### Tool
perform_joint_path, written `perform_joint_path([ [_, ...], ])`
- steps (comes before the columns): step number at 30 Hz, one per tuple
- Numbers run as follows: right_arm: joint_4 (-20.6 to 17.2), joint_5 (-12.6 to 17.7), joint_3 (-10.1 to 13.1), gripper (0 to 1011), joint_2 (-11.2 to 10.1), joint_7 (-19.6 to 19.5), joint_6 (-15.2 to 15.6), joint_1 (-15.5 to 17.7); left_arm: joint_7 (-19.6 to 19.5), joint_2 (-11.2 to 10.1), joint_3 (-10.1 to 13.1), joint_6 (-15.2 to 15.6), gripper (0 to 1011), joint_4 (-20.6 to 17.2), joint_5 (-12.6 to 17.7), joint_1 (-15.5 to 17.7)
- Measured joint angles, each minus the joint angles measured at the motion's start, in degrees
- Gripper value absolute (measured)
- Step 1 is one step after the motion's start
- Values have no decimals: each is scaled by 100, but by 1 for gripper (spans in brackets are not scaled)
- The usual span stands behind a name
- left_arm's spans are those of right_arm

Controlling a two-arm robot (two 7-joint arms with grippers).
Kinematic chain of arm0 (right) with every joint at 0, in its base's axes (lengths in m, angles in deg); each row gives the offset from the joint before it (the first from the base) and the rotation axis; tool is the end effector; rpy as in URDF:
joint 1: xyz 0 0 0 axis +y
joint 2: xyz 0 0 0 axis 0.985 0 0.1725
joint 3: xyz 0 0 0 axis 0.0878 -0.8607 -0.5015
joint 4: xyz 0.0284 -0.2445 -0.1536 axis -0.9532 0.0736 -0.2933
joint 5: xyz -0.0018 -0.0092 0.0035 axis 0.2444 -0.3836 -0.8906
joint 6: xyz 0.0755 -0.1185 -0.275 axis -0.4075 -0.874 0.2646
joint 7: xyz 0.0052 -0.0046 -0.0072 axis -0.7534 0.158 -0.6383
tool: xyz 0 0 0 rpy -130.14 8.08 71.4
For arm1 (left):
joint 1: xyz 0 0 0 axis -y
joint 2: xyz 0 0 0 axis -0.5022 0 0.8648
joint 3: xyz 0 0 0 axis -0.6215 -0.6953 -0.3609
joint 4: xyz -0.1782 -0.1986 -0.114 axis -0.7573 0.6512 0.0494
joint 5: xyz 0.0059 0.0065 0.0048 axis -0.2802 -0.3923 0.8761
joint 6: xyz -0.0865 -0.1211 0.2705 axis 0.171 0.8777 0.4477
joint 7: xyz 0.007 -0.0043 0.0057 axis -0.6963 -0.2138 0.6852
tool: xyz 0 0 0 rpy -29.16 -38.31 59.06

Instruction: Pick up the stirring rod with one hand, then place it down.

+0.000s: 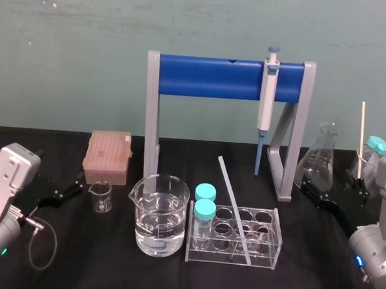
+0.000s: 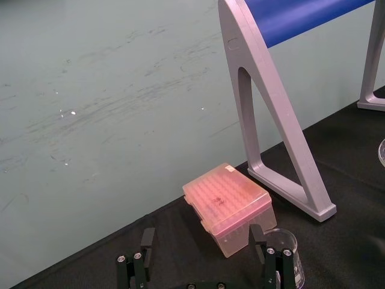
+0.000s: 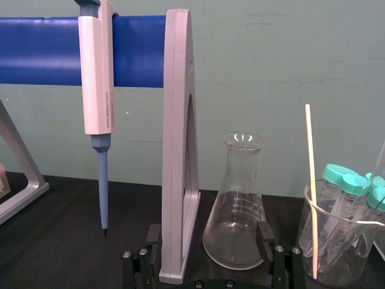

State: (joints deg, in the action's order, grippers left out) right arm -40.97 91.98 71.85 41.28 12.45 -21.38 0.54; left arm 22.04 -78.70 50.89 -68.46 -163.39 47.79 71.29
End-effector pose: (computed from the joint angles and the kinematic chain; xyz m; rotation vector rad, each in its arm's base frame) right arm 0.3705 -0.0618 -0.3082 -0.0765 -0.0085 -1.4219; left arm 0.3580 0.0827 -0.3023 0.3044 -0.2849 1.2481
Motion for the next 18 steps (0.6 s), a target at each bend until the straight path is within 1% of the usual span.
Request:
perform_joint_path([
  [18, 0, 0, -5, 1003, -6, -10, -5, 0, 0, 0, 0, 0, 1000, 0, 0, 0],
])
